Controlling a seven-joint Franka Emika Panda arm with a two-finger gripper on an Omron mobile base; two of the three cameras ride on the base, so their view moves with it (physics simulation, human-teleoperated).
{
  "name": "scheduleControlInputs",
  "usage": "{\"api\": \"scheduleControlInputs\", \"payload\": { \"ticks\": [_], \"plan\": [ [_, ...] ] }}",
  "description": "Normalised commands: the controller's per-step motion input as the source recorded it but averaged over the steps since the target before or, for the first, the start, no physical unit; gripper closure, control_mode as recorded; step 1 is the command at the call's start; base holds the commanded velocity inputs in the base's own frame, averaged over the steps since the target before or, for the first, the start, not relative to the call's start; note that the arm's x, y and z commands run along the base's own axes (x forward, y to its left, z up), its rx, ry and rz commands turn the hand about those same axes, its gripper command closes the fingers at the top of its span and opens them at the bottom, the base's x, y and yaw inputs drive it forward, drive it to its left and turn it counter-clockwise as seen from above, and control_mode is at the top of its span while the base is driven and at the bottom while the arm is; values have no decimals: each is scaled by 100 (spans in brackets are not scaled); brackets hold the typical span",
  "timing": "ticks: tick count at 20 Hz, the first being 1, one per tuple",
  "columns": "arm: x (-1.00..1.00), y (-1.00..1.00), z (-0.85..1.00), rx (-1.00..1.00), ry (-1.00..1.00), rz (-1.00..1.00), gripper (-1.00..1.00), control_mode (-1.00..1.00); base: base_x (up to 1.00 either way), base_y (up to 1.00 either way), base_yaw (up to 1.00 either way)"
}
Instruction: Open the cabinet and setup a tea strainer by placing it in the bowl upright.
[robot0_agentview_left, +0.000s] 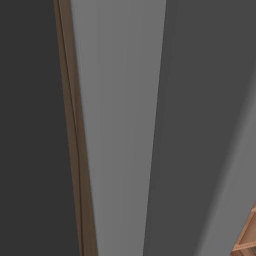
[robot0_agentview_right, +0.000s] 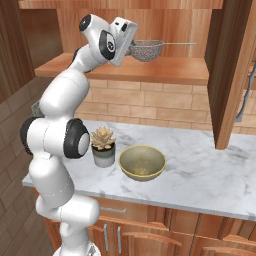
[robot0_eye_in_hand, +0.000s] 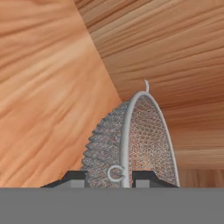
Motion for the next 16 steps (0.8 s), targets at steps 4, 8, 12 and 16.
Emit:
{"api": "scheduleControlInputs", "payload": {
  "ticks": [4,8,12,16],
  "plan": [
    [-8,17,3,-8,-15,0,100,-100,0,0,0],
    [-45,1,0,-2,-8,-2,100,-100,0,0,0],
    [-88,0,14,0,-3,-9,100,-100,0,0,0],
    [-100,2,32,3,0,-18,100,-100,0,0,0]
  ]
}}
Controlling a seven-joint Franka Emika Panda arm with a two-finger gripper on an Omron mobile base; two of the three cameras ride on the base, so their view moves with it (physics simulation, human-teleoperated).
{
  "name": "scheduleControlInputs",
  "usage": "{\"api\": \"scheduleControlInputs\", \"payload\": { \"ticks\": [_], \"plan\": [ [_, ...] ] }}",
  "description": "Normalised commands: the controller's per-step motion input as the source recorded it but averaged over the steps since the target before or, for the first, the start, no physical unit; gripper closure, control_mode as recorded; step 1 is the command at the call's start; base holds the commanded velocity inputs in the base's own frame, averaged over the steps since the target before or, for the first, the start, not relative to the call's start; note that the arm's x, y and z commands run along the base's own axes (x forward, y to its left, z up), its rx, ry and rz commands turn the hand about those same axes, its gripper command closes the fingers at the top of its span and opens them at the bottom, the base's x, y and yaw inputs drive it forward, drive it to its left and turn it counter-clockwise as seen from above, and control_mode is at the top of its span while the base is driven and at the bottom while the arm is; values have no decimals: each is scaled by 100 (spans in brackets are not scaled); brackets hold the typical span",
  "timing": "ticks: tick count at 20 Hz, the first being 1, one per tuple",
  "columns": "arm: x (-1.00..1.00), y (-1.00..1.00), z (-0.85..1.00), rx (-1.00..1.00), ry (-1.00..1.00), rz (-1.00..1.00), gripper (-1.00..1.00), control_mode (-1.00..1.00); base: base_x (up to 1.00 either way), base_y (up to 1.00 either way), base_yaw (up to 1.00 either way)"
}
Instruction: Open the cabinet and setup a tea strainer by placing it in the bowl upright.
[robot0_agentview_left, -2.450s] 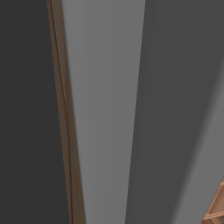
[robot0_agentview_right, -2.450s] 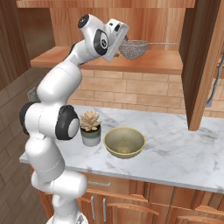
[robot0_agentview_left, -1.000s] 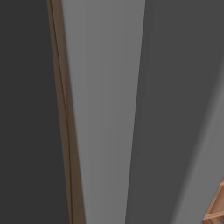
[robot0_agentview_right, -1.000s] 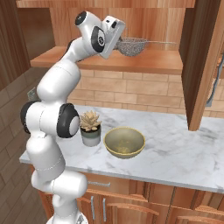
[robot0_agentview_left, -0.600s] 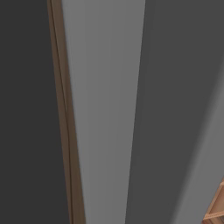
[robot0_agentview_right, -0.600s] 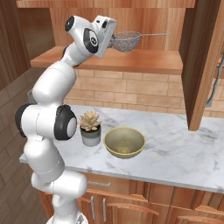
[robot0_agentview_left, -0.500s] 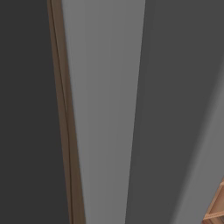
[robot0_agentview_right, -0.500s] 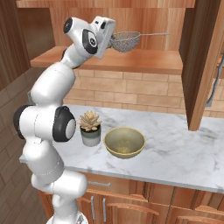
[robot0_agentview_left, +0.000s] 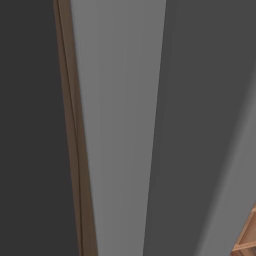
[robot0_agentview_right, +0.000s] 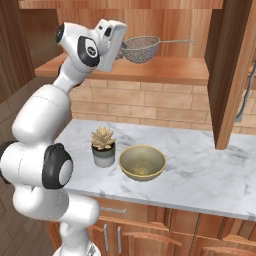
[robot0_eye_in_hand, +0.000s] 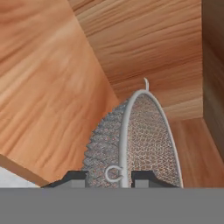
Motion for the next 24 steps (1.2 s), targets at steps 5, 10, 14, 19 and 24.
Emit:
{"api": "scheduleControlInputs", "payload": {
  "ticks": [5,10,14,19,24],
  "plan": [
    [-100,27,1,7,-5,-32,100,-100,0,0,0],
    [-100,54,-3,8,0,-40,100,-100,0,0,0],
    [-100,62,-1,4,-1,-40,100,-100,0,0,0],
    [-100,6,-1,11,-7,-38,100,-100,0,0,0],
    [-100,-9,-15,13,-6,-27,100,-100,0,0,0]
  ]
}}
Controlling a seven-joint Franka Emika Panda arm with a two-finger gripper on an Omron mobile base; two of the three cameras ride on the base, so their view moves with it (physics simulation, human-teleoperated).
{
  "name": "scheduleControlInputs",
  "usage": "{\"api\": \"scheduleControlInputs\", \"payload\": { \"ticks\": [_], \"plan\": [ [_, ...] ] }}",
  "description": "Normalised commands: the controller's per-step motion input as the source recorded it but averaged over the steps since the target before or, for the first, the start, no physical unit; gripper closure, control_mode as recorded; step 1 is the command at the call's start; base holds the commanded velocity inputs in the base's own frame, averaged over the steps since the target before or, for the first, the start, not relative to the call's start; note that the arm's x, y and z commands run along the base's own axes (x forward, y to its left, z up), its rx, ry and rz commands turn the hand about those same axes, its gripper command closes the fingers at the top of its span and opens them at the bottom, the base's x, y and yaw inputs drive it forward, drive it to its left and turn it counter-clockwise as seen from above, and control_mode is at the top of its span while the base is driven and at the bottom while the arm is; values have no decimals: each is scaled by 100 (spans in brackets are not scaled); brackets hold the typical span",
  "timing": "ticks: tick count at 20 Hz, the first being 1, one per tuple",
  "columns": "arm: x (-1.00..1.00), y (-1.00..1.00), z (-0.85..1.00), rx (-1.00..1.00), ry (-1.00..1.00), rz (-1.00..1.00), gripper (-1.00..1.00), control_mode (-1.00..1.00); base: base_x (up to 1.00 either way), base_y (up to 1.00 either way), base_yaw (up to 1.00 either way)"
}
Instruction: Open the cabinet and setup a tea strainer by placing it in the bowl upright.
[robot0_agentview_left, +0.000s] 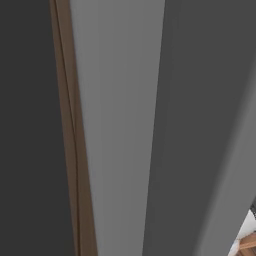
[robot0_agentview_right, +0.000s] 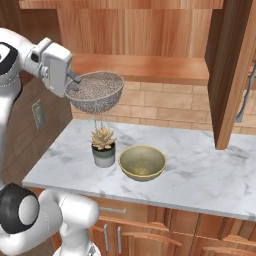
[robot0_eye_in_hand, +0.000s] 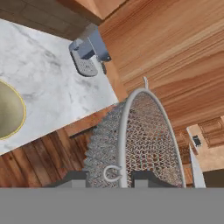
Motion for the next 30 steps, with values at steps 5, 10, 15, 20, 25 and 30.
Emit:
{"api": "scheduleControlInputs", "payload": {
  "ticks": [5,10,15,20,25,30],
  "plan": [
    [-89,-22,-44,15,0,-8,100,-100,0,0,0],
    [-49,-12,-68,10,-7,11,100,-100,0,0,0],
    [-20,0,-65,0,-2,27,100,-100,0,0,0],
    [-1,-6,-58,-4,-1,32,100,-100,0,0,0],
    [0,-27,-51,-4,0,36,100,-100,0,0,0],
    [8,-26,-53,-4,0,39,100,-100,0,0,0]
  ]
}}
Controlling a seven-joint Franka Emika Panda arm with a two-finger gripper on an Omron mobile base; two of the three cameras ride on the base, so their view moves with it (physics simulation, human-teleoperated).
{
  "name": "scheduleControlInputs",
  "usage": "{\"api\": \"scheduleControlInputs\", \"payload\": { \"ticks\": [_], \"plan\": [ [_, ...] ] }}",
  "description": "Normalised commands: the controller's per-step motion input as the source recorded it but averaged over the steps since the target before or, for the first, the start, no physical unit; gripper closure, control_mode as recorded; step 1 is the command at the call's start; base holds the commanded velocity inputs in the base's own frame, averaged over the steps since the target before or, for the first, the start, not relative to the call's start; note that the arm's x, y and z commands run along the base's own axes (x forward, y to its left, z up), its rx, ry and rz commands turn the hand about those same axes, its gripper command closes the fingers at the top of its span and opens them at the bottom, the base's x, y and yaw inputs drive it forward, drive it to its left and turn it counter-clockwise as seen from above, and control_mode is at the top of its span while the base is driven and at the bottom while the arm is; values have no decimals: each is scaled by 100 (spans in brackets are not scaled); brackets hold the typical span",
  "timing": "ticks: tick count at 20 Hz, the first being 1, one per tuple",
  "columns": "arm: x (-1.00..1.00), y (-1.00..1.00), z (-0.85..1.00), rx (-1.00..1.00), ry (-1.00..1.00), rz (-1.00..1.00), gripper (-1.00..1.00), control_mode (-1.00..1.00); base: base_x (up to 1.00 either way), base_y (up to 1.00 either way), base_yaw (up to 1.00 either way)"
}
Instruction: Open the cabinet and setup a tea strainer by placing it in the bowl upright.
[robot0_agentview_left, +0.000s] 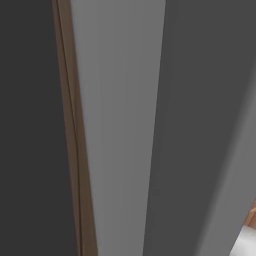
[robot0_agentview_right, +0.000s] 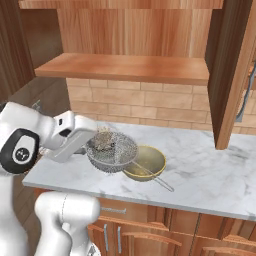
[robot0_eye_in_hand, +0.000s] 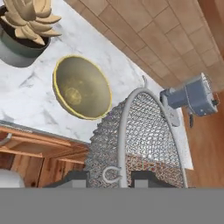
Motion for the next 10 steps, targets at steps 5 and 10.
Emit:
{"api": "scheduleControlInputs", "payload": {
  "ticks": [5,10],
  "plan": [
    [26,-20,-45,-1,-7,40,100,-100,0,0,0],
    [25,-27,-42,0,-15,29,100,-100,0,0,0]
  ]
}}
